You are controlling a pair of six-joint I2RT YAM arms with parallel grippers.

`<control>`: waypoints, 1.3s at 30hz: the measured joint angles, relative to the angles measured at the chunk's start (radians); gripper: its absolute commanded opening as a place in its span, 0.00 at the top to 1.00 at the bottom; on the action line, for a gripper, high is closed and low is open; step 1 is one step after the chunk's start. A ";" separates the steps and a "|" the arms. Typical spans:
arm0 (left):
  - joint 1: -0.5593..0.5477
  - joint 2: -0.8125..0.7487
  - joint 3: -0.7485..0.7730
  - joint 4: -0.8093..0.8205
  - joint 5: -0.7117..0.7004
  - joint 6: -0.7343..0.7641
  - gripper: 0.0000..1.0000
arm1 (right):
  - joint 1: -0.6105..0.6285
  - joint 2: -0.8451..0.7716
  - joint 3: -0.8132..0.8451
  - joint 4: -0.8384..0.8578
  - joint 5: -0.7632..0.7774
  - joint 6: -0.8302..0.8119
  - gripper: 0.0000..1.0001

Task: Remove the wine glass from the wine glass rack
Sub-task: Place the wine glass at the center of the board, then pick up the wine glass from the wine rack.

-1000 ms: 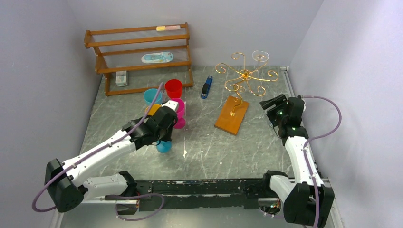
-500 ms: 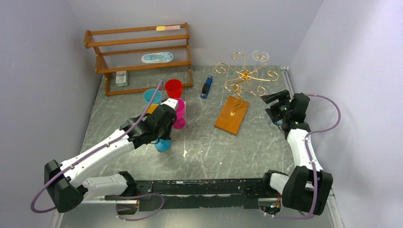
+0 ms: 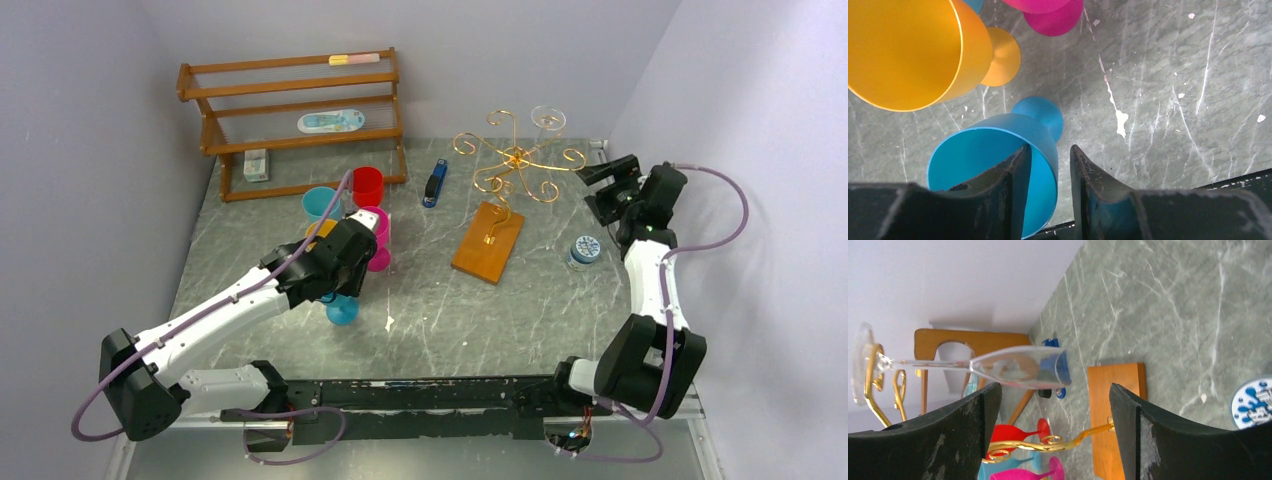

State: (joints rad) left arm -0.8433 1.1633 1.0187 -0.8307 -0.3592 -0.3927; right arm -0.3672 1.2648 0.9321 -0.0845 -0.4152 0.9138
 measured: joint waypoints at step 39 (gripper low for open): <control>0.000 -0.222 0.104 0.018 0.047 0.034 0.17 | 0.204 0.396 0.861 -0.359 0.060 -0.285 0.33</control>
State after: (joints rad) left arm -0.8433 0.9409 1.1229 -0.8127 -0.3122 -0.3584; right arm -0.1635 1.6608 1.7935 -0.4435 -0.3550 0.6285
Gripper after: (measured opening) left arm 0.839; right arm 0.703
